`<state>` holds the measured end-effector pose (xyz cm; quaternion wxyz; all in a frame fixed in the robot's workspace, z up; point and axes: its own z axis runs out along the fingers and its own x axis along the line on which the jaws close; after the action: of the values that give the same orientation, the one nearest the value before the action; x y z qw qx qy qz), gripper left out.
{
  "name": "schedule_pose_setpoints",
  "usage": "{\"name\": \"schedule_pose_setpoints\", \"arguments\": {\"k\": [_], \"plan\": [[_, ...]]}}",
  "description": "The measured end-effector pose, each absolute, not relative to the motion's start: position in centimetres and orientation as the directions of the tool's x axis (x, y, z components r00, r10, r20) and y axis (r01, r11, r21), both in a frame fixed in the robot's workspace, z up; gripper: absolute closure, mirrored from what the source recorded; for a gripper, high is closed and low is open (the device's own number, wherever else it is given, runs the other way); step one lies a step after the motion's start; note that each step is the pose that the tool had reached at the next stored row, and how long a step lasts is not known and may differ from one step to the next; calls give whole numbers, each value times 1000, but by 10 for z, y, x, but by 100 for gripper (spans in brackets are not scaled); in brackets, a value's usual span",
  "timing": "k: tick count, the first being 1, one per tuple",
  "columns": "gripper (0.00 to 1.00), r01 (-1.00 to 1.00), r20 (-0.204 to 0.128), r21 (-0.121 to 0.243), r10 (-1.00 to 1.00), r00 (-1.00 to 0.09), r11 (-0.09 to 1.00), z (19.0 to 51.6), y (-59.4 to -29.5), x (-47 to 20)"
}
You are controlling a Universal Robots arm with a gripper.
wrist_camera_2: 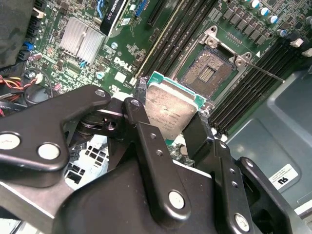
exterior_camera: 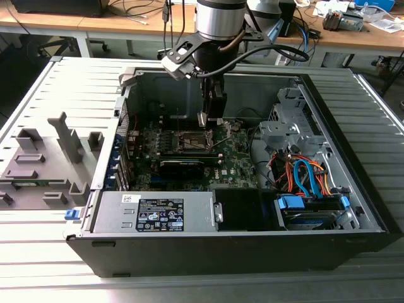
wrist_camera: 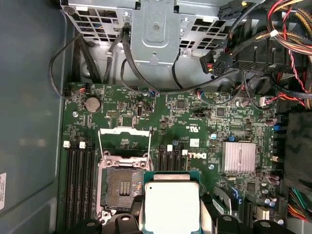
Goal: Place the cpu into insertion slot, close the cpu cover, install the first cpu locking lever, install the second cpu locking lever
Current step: 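Place the cpu into insertion slot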
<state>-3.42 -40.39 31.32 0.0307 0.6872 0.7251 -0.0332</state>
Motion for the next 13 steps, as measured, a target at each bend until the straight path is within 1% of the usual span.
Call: {"name": "schedule_pose_setpoints", "arguments": {"k": [13], "plan": [[46, 1000, -98, -6, 995, -28, 27, 313, -404, -34]]}}
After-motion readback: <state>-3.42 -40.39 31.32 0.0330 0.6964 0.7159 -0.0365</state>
